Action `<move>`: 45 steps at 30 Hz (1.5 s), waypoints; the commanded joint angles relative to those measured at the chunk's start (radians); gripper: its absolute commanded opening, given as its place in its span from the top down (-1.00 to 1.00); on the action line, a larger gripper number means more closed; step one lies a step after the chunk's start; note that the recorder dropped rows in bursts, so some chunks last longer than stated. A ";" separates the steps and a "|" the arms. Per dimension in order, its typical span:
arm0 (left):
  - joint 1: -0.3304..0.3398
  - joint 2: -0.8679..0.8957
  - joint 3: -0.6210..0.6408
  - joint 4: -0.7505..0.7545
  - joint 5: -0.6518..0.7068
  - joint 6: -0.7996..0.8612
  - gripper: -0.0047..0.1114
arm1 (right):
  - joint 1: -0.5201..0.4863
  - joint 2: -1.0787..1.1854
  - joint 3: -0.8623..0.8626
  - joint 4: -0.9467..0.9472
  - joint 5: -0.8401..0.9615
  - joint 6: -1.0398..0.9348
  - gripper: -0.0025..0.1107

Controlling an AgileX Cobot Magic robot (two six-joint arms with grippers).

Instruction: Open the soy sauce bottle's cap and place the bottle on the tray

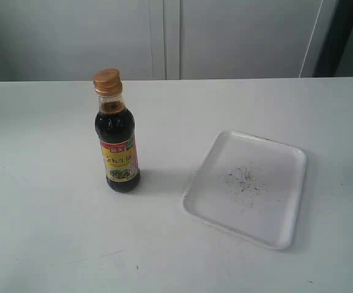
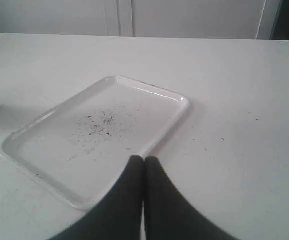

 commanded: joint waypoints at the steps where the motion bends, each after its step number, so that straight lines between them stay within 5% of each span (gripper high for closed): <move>1: 0.002 -0.005 0.004 -0.022 -0.035 -0.006 0.92 | -0.004 -0.006 0.005 -0.002 -0.003 -0.005 0.96; 18: 0.002 -0.005 0.004 -0.056 -0.476 -0.027 0.92 | -0.004 -0.006 0.005 -0.002 -0.003 -0.005 0.96; 33: 0.002 0.164 -0.170 0.002 -0.491 -0.032 0.92 | -0.004 -0.006 0.005 -0.002 -0.003 -0.005 0.96; 45: 0.002 0.587 -0.308 0.424 -0.789 -0.411 0.92 | -0.004 -0.006 0.005 -0.002 -0.003 -0.005 0.96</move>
